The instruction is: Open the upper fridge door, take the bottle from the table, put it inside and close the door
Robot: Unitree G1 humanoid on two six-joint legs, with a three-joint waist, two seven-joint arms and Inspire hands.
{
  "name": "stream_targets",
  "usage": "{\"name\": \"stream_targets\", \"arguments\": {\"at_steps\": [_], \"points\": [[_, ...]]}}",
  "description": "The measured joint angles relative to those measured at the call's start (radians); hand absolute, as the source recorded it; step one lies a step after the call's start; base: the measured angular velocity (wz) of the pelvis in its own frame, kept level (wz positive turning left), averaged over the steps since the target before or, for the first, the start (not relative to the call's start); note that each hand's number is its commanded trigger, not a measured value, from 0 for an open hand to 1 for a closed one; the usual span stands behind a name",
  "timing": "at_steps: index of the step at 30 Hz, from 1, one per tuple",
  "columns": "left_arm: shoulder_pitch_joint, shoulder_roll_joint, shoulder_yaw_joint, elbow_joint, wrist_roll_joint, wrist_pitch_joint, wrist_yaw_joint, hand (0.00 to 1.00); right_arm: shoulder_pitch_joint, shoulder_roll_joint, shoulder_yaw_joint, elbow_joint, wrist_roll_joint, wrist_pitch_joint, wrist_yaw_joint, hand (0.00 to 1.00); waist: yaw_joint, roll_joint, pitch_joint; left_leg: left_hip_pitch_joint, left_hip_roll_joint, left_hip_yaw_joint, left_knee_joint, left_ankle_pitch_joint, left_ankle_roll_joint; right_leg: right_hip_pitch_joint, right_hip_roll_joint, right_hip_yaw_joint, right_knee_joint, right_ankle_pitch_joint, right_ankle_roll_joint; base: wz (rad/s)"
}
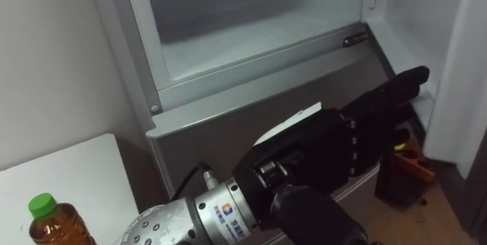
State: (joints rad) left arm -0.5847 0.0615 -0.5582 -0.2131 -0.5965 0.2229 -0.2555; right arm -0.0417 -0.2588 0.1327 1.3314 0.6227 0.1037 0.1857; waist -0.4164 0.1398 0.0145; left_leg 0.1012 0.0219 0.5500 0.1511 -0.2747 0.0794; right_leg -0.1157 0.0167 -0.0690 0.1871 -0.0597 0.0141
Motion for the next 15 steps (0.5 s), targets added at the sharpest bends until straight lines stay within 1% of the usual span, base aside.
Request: {"name": "stream_targets", "arguments": {"at_steps": [3,8,13,15], "points": [[0.0,-0.001,0.0,0.0,-0.002,0.0,-0.001,0.0,0.001,-0.002,0.0,0.0,0.0,0.007,-0.001,0.0,-0.007,0.0,-0.0002,-0.004,0.002,0.001,0.0,-0.001,-0.002,-0.005,0.003,0.007,-0.001,0.001,-0.002,-0.08],[-0.001,-0.001,0.0,0.0,0.0,0.0,-0.012,0.0,0.001,-0.002,0.0,-0.001,-0.001,0.007,-0.001,0.0,-0.015,0.004,-0.0015,-0.004,0.003,-0.005,0.001,-0.001,-0.003,-0.005,0.002,0.01,-0.001,0.002,-0.005,0.0],[-0.001,-0.001,0.001,0.0,0.0,0.0,-0.016,0.0,0.001,-0.005,0.0,-0.002,-0.002,0.007,-0.001,0.0,-0.014,0.019,-0.0021,-0.003,0.003,-0.006,0.001,-0.001,-0.003,-0.004,0.003,0.01,-0.001,0.003,-0.005,0.0],[-0.001,-0.001,0.003,0.0,0.0,0.0,-0.017,0.0,0.001,-0.005,0.0,-0.002,-0.002,0.007,-0.001,0.0,-0.014,0.022,-0.0015,-0.003,0.003,-0.006,0.001,-0.001,-0.003,-0.005,0.003,0.011,0.0,0.003,-0.005,0.0]]}}
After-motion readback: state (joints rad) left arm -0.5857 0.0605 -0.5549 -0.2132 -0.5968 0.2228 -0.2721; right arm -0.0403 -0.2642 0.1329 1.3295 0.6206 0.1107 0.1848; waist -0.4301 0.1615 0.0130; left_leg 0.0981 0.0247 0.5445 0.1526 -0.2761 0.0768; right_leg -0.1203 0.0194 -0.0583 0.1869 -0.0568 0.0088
